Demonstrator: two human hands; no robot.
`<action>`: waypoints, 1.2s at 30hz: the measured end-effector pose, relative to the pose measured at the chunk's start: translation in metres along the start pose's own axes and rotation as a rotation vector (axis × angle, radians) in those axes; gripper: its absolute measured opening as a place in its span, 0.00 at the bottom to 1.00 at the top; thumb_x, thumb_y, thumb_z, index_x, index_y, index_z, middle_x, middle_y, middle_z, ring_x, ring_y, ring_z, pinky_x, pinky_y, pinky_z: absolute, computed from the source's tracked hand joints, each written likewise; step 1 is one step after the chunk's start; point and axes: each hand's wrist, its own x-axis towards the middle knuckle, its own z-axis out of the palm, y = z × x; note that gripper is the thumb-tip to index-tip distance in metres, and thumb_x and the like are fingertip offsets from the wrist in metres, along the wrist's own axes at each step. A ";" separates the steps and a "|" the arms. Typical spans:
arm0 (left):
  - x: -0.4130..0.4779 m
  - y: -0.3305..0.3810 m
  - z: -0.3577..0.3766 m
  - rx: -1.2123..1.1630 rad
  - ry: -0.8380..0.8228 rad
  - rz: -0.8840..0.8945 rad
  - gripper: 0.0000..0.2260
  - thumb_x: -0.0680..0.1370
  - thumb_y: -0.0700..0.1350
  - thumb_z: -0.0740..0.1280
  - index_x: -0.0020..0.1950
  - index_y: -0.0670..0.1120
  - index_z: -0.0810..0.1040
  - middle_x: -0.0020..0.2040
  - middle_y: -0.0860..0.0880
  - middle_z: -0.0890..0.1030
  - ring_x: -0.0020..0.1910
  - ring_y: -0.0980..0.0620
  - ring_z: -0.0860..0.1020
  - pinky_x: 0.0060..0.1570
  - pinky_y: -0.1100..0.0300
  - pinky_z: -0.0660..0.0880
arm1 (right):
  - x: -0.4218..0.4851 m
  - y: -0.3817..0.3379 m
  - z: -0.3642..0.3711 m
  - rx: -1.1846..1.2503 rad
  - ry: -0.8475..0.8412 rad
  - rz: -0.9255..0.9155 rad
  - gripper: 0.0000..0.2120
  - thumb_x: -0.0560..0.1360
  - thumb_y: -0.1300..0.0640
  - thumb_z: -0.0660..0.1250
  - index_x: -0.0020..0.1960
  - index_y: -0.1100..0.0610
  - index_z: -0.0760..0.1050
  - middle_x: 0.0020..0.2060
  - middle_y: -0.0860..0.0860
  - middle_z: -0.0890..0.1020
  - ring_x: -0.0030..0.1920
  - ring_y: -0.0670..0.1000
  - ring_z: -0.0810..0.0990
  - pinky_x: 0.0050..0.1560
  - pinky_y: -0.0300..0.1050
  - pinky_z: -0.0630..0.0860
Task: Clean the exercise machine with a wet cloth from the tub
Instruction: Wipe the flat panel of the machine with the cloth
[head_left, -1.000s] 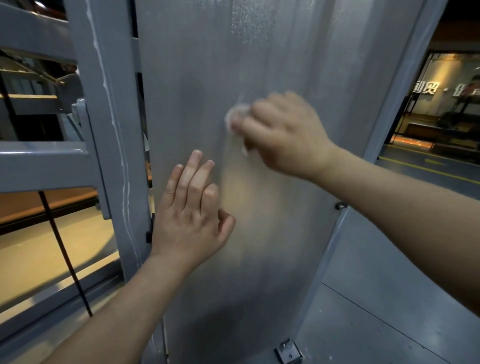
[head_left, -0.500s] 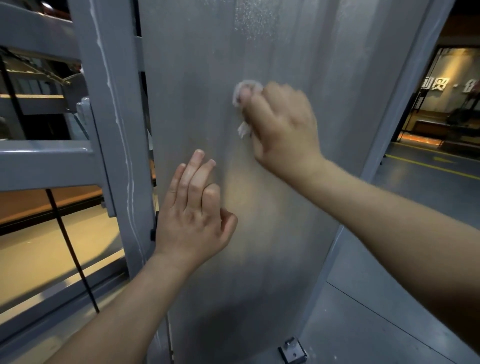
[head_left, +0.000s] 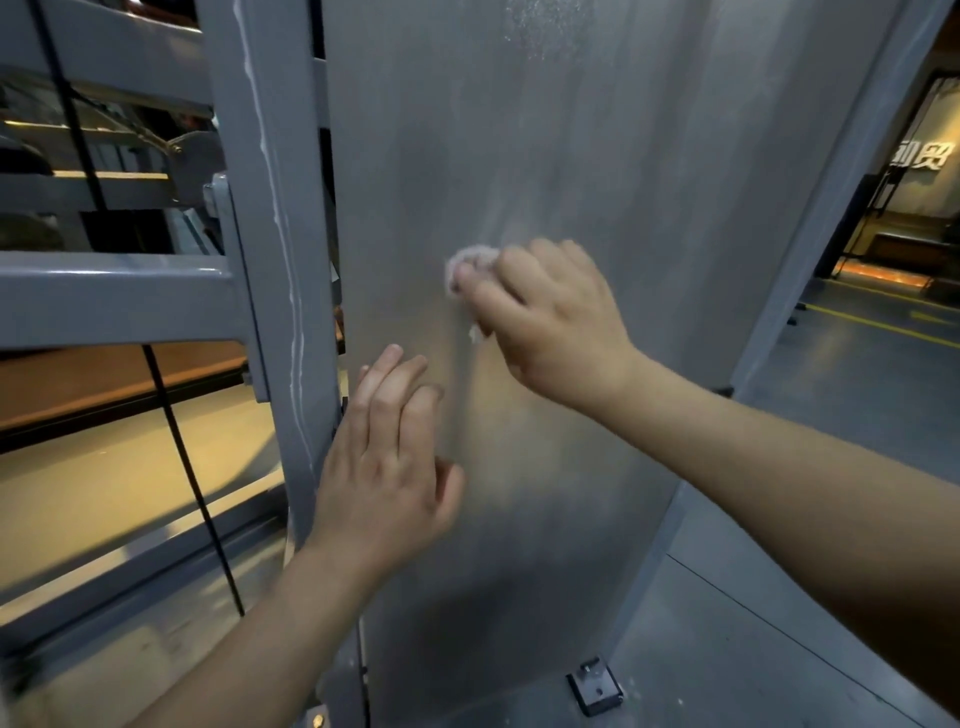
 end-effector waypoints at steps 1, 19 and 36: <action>-0.007 -0.003 -0.001 0.020 -0.024 -0.003 0.24 0.73 0.43 0.62 0.67 0.33 0.74 0.71 0.36 0.69 0.78 0.36 0.63 0.77 0.40 0.61 | -0.015 -0.007 0.000 0.014 -0.058 -0.151 0.08 0.78 0.60 0.69 0.56 0.57 0.82 0.43 0.56 0.78 0.36 0.58 0.72 0.36 0.51 0.63; -0.034 -0.012 0.003 0.179 -0.164 0.001 0.34 0.73 0.45 0.63 0.76 0.29 0.65 0.76 0.37 0.63 0.79 0.39 0.60 0.79 0.46 0.59 | 0.009 -0.002 -0.004 -0.100 0.009 -0.121 0.06 0.80 0.57 0.67 0.53 0.53 0.82 0.39 0.54 0.78 0.36 0.57 0.73 0.37 0.51 0.65; -0.047 -0.007 -0.020 0.215 -0.407 -0.027 0.35 0.74 0.49 0.58 0.78 0.34 0.64 0.78 0.40 0.65 0.81 0.42 0.59 0.79 0.49 0.56 | 0.029 -0.024 0.009 -0.052 0.125 0.239 0.14 0.75 0.56 0.70 0.59 0.57 0.82 0.43 0.57 0.80 0.38 0.59 0.74 0.39 0.51 0.63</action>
